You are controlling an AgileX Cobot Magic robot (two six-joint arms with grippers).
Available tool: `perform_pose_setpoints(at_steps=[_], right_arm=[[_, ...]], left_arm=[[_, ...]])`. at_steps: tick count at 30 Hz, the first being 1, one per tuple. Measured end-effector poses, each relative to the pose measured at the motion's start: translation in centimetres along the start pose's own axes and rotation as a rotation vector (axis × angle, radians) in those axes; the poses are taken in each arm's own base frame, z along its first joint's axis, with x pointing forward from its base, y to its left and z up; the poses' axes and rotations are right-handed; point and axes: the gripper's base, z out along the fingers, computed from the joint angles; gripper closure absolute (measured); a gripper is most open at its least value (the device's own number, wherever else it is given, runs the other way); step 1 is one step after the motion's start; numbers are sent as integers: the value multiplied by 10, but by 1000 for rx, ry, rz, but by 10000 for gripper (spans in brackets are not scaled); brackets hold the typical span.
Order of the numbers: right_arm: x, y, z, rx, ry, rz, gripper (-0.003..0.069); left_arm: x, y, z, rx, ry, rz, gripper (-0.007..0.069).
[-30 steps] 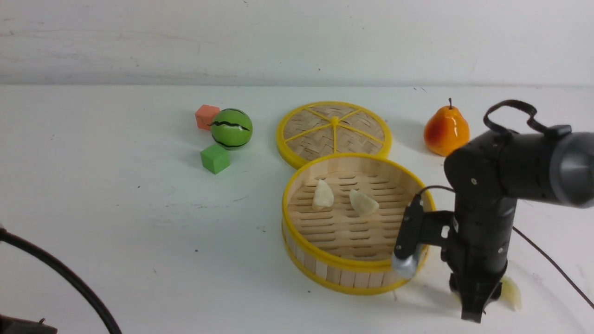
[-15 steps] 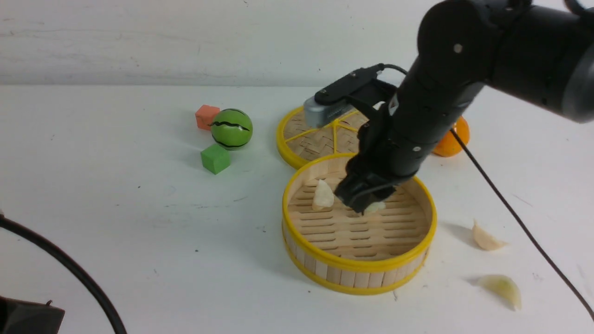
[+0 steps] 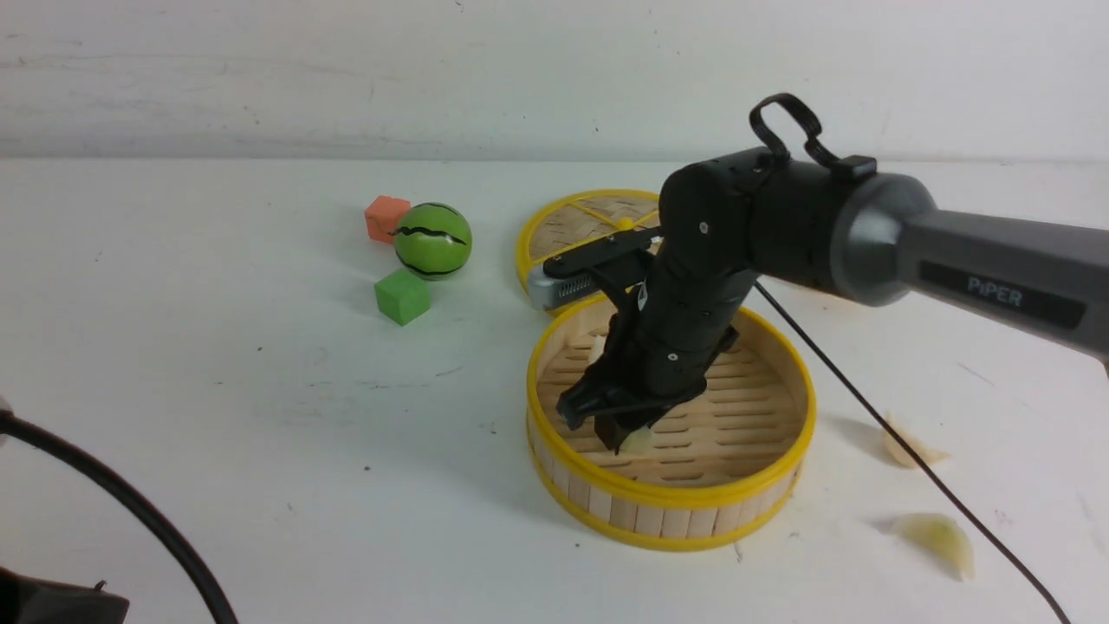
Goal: Put the dumplings into the steamer on the white table.
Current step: 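Place the dumpling in the bamboo steamer basket with the right gripper, then reach for and grasp a dumpling lying on the table beside the steamer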
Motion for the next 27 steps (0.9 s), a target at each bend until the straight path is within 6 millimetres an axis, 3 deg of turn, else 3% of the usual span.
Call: perform_pose_setpoints(at_steps=[6,8,13,16,19,21,24,27], right_arm=[[-1,0,-3,6,27,-9,153],[-2,0,-11,17,64,-24,129],[-8,-3,-46,84,116,-118,120],[-8,-11,-87,139,52,-151,130],[3,-35,-136,172,-25,-97,149],[18,-54,-150,188,-23,-55,160],[43,-84,-154,201,28,1,172],[72,-111,-136,162,128,63,178]], left_arm=[[0,0,0,0,0,0,638],[0,0,0,0,0,0,636],[0,0,0,0,-1,0,633],[0,0,0,1,-5,0,633],[-1,0,0,2,-6,0,632],[-1,0,0,2,-6,0,632],[-1,0,0,2,-6,0,631],[-1,0,0,3,-9,0,629]])
